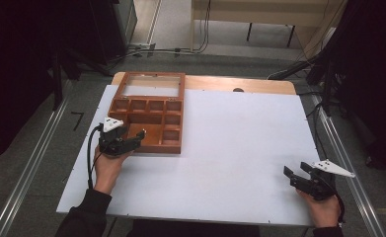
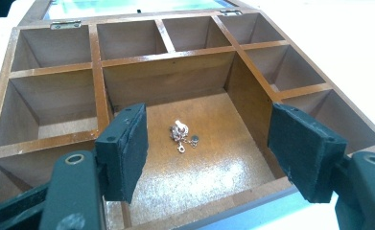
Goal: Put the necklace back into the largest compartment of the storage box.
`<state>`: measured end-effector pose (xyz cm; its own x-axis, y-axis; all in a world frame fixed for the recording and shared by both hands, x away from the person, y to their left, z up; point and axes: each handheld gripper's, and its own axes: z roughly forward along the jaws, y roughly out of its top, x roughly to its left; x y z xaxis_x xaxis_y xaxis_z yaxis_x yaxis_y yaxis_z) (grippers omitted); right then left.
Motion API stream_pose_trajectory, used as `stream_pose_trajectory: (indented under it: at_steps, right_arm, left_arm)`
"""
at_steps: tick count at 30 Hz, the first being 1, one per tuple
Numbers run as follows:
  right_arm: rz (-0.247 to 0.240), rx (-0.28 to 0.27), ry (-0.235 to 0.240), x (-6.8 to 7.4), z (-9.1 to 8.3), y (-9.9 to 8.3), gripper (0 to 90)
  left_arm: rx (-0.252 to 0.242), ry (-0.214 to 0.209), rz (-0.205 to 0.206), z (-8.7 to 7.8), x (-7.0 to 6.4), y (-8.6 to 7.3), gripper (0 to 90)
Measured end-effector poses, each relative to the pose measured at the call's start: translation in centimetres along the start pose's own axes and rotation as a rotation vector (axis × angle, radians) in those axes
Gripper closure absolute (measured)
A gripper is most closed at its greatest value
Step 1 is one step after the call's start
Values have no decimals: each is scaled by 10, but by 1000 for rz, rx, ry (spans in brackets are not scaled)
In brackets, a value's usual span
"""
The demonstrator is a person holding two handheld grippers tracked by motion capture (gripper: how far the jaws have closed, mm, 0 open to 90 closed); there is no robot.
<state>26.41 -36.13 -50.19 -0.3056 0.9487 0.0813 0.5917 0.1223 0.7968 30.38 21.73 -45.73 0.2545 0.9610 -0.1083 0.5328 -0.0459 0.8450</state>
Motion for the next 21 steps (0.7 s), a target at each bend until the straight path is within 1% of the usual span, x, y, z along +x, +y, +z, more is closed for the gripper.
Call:
stream_pose_trajectory:
  at_steps: [11,21]
  right_arm:
    - [1,2,1,0,0,0,274]
    - [-1,3,0,0,0,0,274]
  left_arm:
    - [-4,-8,-4,-7,1,-6,308]
    - [4,-18,7,-14,-1,-10,307]
